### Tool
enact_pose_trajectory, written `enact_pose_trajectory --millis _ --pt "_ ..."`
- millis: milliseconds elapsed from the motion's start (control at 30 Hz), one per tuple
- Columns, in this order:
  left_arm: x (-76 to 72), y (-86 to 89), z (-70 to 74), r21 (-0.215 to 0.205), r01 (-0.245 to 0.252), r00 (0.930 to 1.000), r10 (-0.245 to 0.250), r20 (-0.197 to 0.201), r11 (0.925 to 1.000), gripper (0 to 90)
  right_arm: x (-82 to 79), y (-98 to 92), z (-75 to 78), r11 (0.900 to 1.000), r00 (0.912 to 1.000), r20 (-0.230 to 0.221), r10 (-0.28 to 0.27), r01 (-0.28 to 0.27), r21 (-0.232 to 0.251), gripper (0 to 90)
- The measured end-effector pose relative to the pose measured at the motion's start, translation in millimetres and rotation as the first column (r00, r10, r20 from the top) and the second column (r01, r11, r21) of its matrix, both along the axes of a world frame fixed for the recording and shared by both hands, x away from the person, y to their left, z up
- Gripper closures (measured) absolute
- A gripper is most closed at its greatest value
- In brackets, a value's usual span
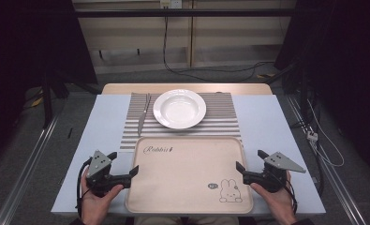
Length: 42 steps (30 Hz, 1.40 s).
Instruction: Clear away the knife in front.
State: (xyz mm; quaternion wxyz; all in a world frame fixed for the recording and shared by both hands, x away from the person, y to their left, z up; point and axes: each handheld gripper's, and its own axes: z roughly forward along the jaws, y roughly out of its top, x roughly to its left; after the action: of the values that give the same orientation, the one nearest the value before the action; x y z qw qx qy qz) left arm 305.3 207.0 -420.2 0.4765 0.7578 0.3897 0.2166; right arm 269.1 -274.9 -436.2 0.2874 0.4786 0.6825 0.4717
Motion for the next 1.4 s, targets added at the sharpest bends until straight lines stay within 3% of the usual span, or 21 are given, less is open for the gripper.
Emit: enact_pose_trajectory --millis 100,267,400,567,767,867,1100,1300,1400 --pt "1.3 -0.7 1.0 0.007 -0.003 1.0 0.003 -0.002 1.0 7.4 0.1 -0.8 0.1 1.0 1.0 0.002 0.002 -0.002 0.003 6.5" --pt "8.8 -2.0 5.1 0.015 0.016 0.9986 -0.015 -0.051 0.9998 9.1 0.4 -0.3 -1.4 1.0 0.9999 -0.007 0.007 -0.007 0.005 6.1" --pt "15.7 -1.9 10.5 0.017 0.01 0.999 -0.009 -0.045 0.9998 8.5 1.1 1.9 -2.3 1.0 0.9998 -0.014 0.017 -0.017 -0.001 5.7" --pt "30.3 -8.2 12.7 0.017 0.019 0.9977 -0.017 -0.066 0.9997 8.8 0.7 0.8 -2.3 1.0 0.9998 -0.017 0.012 -0.012 0.011 5.6" --pt "42.2 -13.5 15.6 0.044 0.023 0.997 -0.019 -0.074 0.9988 8.6 0.3 0.3 -2.2 1.0 0.9998 -0.016 0.013 -0.013 0.01 5.6" --pt "49.5 -16.0 18.9 0.076 0.031 0.9972 -0.026 -0.07 0.9966 6.2 0.9 0.9 -2.5 1.0 0.9997 -0.018 0.014 -0.014 0.012 5.6" --pt "68.8 -14.9 25.3 0.063 0.026 0.9969 -0.022 -0.075 0.9977 6.3 0.5 1.1 -2.3 1.0 0.9998 -0.017 0.013 -0.013 0.009 5.6" --pt "88.0 -13.5 30.2 0.045 0.018 0.9942 -0.013 -0.107 0.9989 6.6 0.7 0.2 -2.7 1.0 0.9998 -0.015 0.011 -0.011 0.01 5.5" --pt "94.8 -13.1 32.1 0.056 0.008 0.9931 -0.001 -0.117 0.9984 5.8 0.8 0.7 -3.4 1.0 0.9996 -0.022 0.015 -0.015 0.009 5.5"
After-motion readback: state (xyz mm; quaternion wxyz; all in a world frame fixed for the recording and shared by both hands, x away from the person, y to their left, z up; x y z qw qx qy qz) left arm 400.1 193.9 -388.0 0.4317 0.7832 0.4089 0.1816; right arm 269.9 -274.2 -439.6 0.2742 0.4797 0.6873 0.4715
